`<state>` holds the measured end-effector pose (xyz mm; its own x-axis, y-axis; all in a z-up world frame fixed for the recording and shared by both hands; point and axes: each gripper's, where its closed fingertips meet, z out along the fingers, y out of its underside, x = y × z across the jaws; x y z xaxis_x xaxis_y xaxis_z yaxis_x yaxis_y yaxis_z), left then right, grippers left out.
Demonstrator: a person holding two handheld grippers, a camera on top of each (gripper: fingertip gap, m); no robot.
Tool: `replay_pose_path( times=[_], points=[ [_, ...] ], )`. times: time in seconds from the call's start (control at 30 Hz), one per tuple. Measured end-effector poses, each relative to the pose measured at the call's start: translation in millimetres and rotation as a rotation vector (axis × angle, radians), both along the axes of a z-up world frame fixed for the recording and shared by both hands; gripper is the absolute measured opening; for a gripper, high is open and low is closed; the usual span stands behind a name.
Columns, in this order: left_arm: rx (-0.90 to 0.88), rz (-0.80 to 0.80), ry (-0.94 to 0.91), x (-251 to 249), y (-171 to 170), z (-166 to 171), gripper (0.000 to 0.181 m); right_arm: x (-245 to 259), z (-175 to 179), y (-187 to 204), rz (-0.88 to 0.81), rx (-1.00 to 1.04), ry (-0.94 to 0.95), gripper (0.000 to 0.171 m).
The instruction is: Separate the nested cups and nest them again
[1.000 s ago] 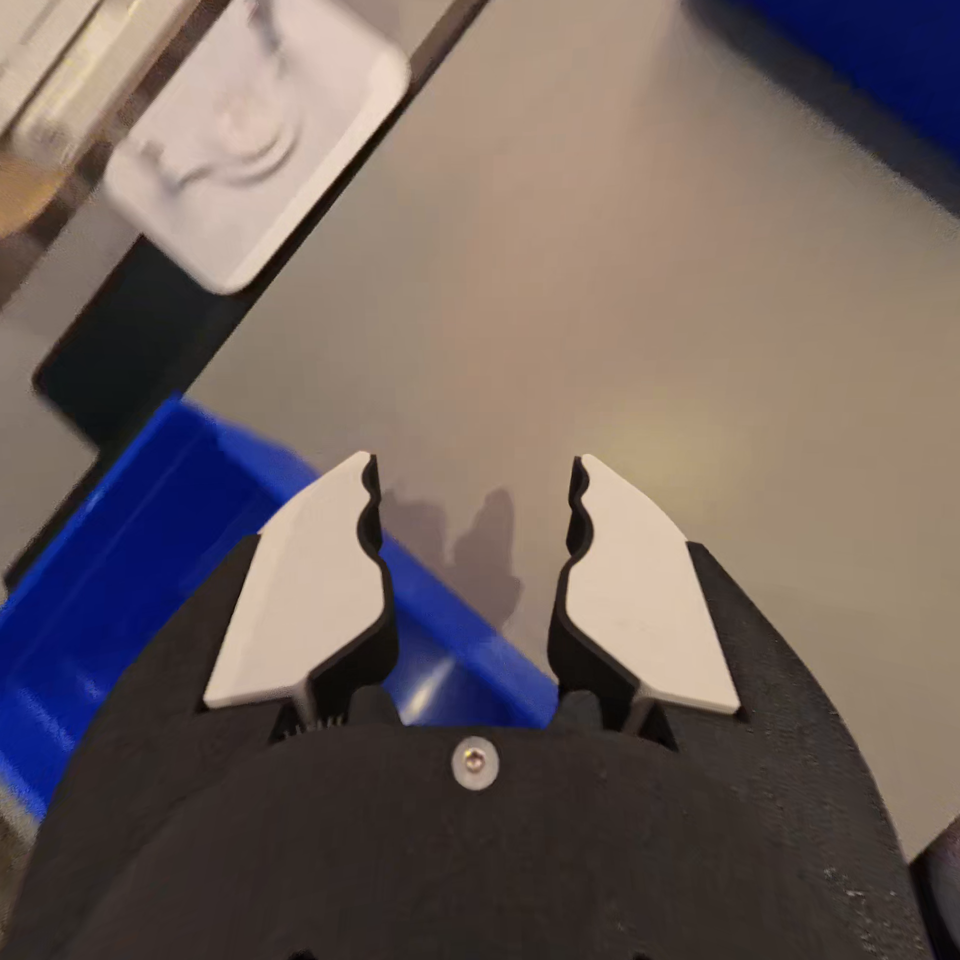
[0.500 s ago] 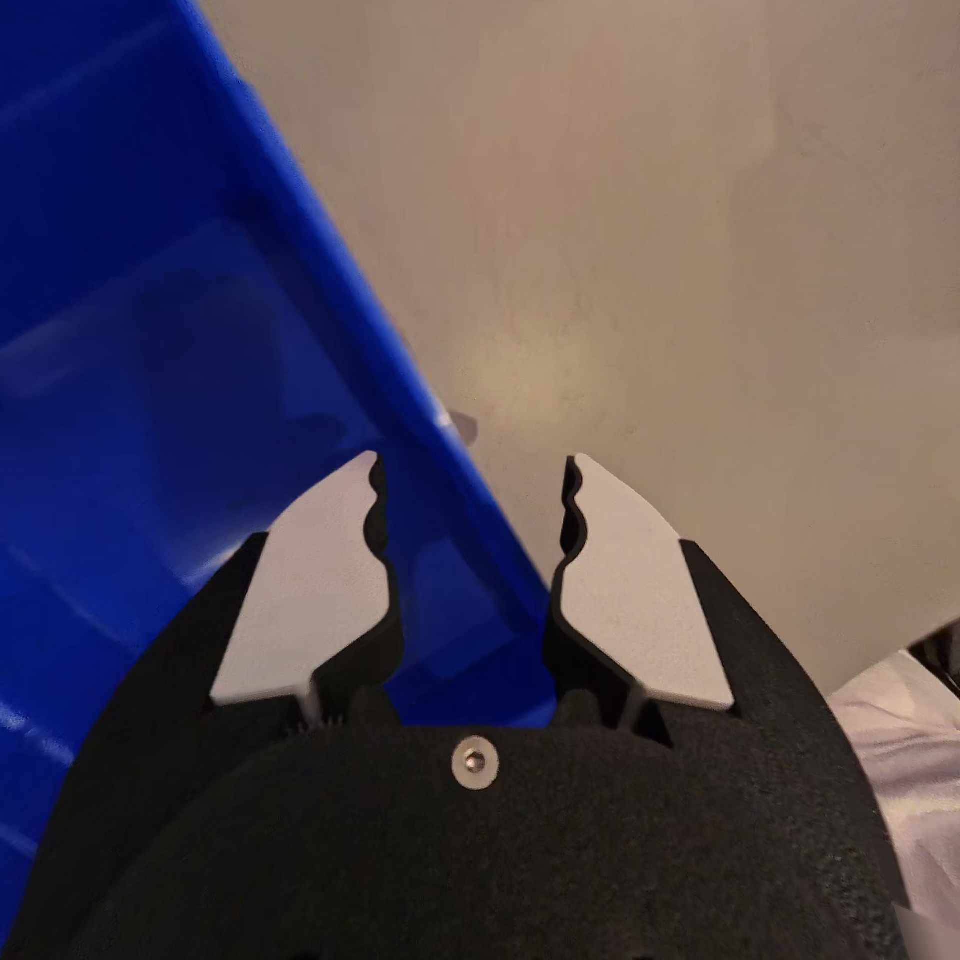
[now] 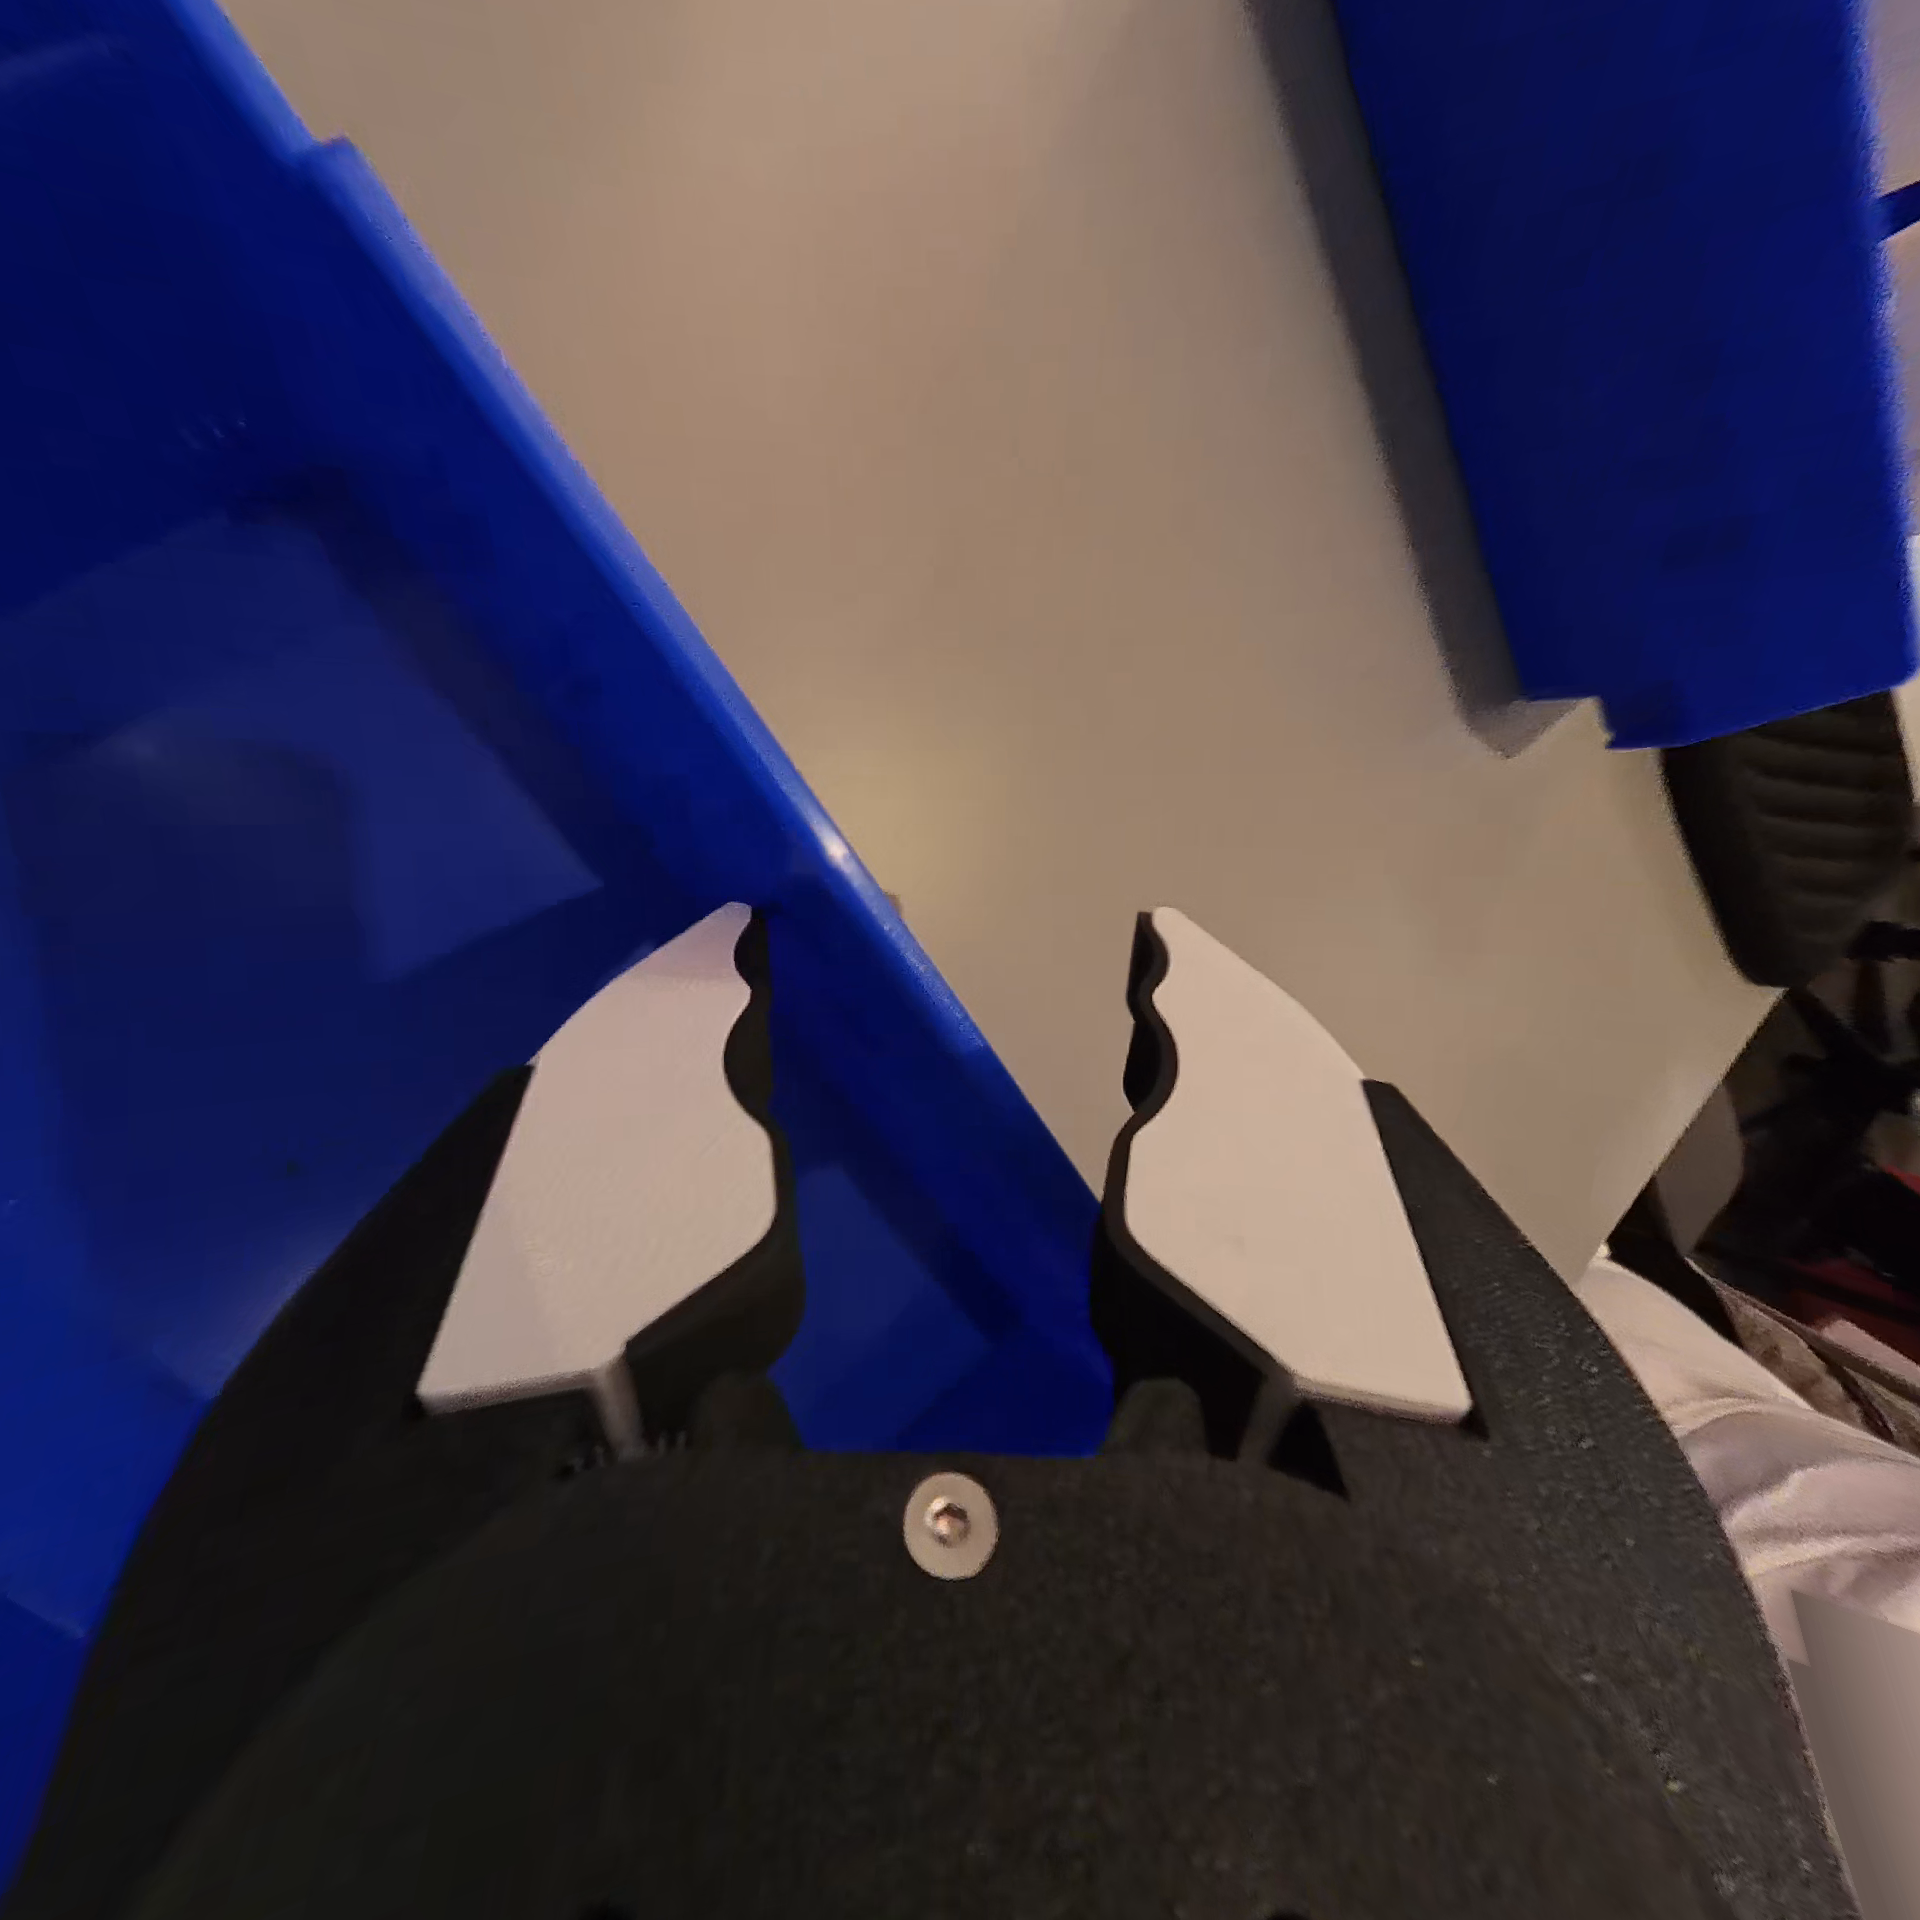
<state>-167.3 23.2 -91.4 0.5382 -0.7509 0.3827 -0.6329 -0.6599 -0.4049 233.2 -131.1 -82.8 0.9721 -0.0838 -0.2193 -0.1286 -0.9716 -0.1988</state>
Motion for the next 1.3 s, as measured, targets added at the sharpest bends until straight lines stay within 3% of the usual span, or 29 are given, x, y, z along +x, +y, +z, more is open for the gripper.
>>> replay_pose_path(
  times=[0.3, 0.57, 1.0, 1.07, 1.13, 1.3],
  points=[
    [-0.044, -0.059, -0.206, 66.4, -33.9, 5.1, 0.07, -36.3, 0.7, 17.9, 0.064, 0.006, 0.004, 0.009],
    [-0.059, -0.108, -0.284, 95.9, -60.8, 6.3, 0.071, -60.2, 1.0, 32.7, 0.112, -0.004, -0.02, 0.009],
    [-0.088, 0.01, -0.497, 114.7, -43.8, 16.5, 0.069, -67.5, 3.4, 39.4, 0.123, 0.01, 0.025, 0.01],
    [-0.049, -0.004, -0.51, 113.8, -42.0, 21.6, 0.065, -65.3, 5.6, 42.4, 0.115, 0.016, 0.015, 0.01],
    [0.023, -0.015, -0.538, 110.6, -37.4, 34.2, 0.05, -63.1, 7.9, 46.4, 0.107, 0.027, 0.007, 0.009],
    [0.131, -0.028, -0.595, 102.0, -34.1, 67.1, 0.05, -63.0, 7.4, 46.5, 0.104, 0.002, 0.018, 0.009]
  ],
)
